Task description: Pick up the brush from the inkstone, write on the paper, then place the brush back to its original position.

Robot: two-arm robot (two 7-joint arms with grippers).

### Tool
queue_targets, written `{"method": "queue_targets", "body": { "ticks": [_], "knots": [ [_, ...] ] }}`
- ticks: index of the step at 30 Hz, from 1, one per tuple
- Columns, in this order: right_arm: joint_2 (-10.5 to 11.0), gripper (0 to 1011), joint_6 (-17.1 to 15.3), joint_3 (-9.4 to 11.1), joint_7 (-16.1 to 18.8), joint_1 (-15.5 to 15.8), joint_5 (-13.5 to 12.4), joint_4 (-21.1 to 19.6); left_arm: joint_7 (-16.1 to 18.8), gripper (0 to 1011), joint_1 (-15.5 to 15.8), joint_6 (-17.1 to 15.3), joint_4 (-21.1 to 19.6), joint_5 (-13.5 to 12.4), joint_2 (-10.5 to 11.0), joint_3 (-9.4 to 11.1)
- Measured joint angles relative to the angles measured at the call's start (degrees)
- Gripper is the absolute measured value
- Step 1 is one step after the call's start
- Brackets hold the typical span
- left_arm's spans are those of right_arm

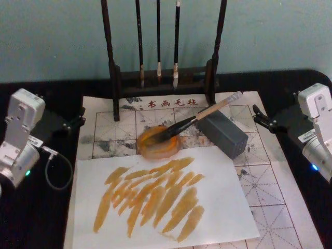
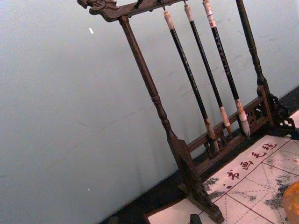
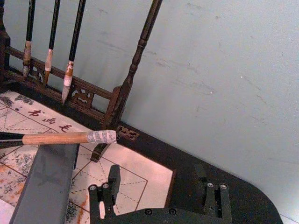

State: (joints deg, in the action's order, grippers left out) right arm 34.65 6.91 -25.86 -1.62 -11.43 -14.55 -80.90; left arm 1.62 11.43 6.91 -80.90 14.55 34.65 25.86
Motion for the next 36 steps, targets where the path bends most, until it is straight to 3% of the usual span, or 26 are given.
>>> {"method": "queue_targets", "body": {
  "ticks": [36],
  "knots": [
    [0.0,1003,0.0,0.0,0.0,0.0,0.0,0.0,0.0,1001,0.0,0.0,0.0,0.0,0.0,0.0]
  ]
}}
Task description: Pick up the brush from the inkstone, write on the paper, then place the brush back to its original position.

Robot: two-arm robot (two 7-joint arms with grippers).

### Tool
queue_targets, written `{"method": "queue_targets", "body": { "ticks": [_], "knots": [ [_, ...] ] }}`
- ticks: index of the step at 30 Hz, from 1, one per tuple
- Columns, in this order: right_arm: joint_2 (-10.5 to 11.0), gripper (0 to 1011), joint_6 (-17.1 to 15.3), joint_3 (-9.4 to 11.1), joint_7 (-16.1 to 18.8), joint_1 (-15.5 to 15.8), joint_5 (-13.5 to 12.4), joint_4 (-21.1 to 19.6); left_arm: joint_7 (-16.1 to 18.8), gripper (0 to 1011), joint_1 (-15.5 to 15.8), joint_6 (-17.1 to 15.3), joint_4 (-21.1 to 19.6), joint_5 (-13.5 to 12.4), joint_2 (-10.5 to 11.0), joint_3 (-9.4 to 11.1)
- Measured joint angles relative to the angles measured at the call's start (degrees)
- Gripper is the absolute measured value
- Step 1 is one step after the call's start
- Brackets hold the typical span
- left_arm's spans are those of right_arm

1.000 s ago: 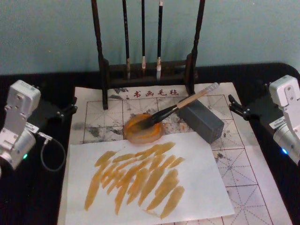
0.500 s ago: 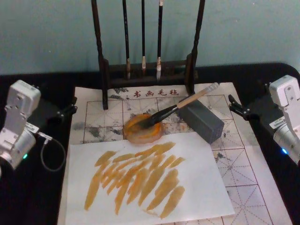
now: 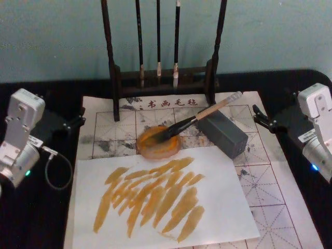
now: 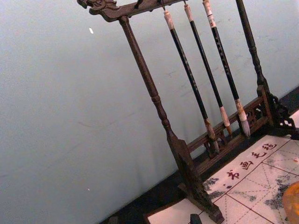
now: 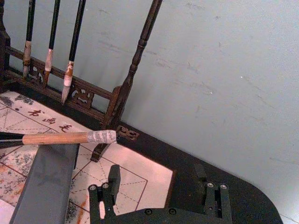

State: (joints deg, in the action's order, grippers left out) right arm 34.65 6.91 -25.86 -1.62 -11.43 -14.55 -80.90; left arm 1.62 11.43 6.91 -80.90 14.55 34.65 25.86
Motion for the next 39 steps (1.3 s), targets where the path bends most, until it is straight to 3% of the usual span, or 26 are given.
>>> {"method": "queue_targets", "body": {
  "ticks": [24,28,33,39],
  "knots": [
    [0.0,1003,0.0,0.0,0.0,0.0,0.0,0.0,0.0,1001,0.0,0.0,0.0,0.0,0.0,0.0],
    [-0.3,1003,0.0,0.7,0.7,0.2,-0.3,-0.1,0.0,1001,0.0,0.0,0.0,0.0,0.0,0.0],
    [-1.2,1003,-0.5,2.8,2.6,1.2,-3.3,-1.0,0.0,1001,0.0,0.0,0.0,0.0,0.0,0.0],
    [-3.1,1003,-2.6,6.5,5.1,3.7,-10.6,-2.9,0.0,1001,0.0,0.0,0.0,0.0,0.0,0.0]
  ]
}}
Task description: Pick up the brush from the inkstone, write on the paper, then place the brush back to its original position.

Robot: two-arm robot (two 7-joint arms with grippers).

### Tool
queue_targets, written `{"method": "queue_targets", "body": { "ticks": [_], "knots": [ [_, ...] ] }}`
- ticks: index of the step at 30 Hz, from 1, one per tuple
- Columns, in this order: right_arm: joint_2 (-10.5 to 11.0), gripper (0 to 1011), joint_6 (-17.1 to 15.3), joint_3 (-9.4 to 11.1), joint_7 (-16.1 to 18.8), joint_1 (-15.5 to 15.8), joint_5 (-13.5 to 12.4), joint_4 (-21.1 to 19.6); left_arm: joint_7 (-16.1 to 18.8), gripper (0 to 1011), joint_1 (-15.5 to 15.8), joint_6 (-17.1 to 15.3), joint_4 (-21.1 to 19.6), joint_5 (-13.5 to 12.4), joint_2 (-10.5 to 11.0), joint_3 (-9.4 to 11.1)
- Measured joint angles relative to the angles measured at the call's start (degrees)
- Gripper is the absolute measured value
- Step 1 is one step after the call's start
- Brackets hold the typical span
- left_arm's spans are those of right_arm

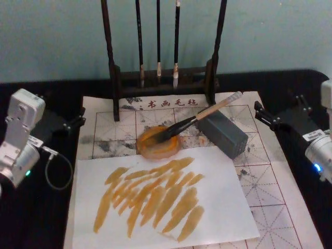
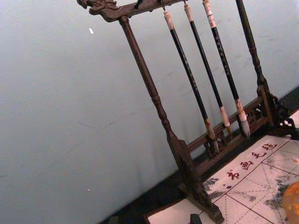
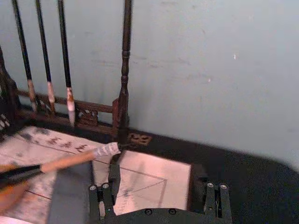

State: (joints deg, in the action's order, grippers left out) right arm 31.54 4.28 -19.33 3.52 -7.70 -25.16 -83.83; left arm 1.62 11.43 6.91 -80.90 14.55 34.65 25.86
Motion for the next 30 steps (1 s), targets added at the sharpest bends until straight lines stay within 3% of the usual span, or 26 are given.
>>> {"method": "queue_targets", "body": {
  "ticks": [8,14,24,30],
  "knots": [
    [-3.6,1003,-6.6,5.0,5.9,2.0,-12.9,-1.4,0.0,1001,0.0,0.0,0.0,0.0,0.0,0.0],
    [-6.3,1003,-11.2,7.2,9.5,1.2,-19.4,-0.3,0.0,1001,0.0,0.0,0.0,0.0,0.0,0.0],
    [-9.2,1003,-18.6,8.4,12.1,-2.1,-29.9,4.0,0.0,1001,0.0,0.0,0.0,0.0,0.0,0.0],
    [-10.0,1003,-20.7,8.2,12.8,-4.1,-33.4,6.5,0.0,1001,0.0,0.0,0.0,0.0,0.0,0.0]
  ]
}}
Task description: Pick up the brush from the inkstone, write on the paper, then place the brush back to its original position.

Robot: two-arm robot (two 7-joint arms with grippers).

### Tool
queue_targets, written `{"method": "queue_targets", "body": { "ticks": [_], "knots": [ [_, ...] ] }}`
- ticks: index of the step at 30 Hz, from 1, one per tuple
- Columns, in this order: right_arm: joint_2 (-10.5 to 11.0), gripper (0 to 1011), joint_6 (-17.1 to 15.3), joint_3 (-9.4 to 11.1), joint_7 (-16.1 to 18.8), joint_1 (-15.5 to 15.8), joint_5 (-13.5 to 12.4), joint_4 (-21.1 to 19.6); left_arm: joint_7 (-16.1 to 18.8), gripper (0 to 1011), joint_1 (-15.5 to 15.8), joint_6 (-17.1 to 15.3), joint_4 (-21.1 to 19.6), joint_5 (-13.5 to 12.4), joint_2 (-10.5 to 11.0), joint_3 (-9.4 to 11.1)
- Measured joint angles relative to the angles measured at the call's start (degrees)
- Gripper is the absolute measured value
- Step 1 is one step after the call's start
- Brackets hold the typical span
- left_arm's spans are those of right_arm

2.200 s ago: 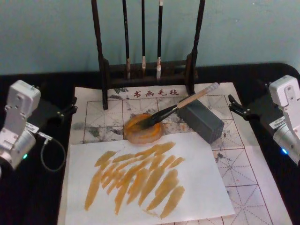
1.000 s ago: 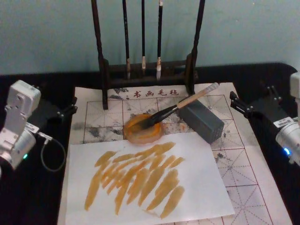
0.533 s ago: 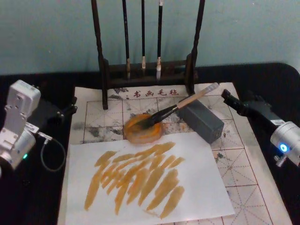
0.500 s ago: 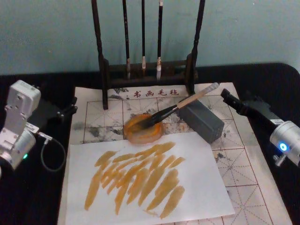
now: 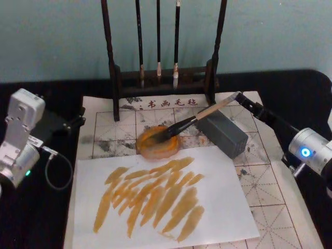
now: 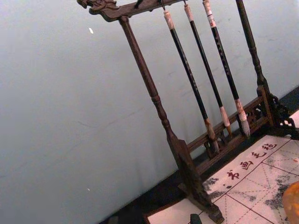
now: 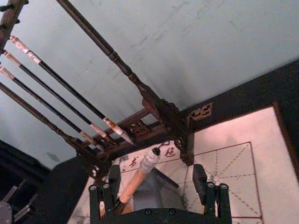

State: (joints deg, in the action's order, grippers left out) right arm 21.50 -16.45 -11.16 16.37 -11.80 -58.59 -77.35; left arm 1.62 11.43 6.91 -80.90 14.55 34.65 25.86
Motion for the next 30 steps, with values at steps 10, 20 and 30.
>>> {"method": "queue_targets", "body": {
  "ticks": [10,20,30],
  "knots": [
    [-1.5,1002,-0.4,-1.7,1.4,-3.0,-2.7,3.7,0.0,1001,0.0,0.0,0.0,0.0,0.0,0.0],
    [-2.7,1002,0.6,-3.6,2.2,-5.5,-4.1,6.9,0.0,1001,0.0,0.0,0.0,0.0,0.0,0.0],
    [-4.0,1003,1.9,-3.6,1.8,-5.6,-7.2,8.1,0.0,1001,0.0,0.0,0.0,0.0,0.0,0.0]
  ]
}}
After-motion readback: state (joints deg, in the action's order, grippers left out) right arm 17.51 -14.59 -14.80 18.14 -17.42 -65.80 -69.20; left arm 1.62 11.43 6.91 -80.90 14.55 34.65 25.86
